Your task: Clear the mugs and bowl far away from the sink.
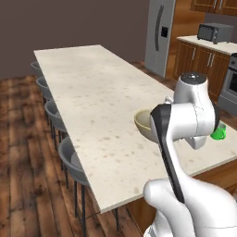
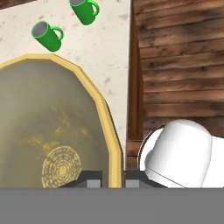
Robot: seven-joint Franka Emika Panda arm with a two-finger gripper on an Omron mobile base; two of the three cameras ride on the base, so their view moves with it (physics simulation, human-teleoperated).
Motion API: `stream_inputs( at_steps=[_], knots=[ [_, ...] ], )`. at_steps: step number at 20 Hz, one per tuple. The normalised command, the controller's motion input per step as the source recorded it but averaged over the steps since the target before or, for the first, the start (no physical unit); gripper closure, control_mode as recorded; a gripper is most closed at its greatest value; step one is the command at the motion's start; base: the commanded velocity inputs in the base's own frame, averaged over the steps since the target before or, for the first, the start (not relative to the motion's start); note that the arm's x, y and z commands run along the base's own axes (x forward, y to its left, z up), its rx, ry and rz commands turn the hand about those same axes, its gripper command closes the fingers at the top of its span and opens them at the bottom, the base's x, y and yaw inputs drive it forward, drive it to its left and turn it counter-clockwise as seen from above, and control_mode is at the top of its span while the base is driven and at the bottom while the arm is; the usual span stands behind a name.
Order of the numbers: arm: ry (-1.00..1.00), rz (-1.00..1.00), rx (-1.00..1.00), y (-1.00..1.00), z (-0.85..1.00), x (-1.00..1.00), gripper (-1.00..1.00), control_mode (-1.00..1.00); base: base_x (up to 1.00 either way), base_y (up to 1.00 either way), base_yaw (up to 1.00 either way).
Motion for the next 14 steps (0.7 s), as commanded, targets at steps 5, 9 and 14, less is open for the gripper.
stream_inputs(
  at_steps=[5,9,14],
  knots=[
    [-0.03,0.07,-0.11,0.00,-0.22,0.74,1.00,-1.00,0.00,0.00,0.00],
    [-0.03,0.12,-0.04,0.00,-0.34,0.74,1.00,-1.00,0.00,0.00,0.00],
    [0.00,0.13,0.00,0.00,-0.23,0.85,1.00,-1.00,0.00,0.00,0.00]
  ],
)
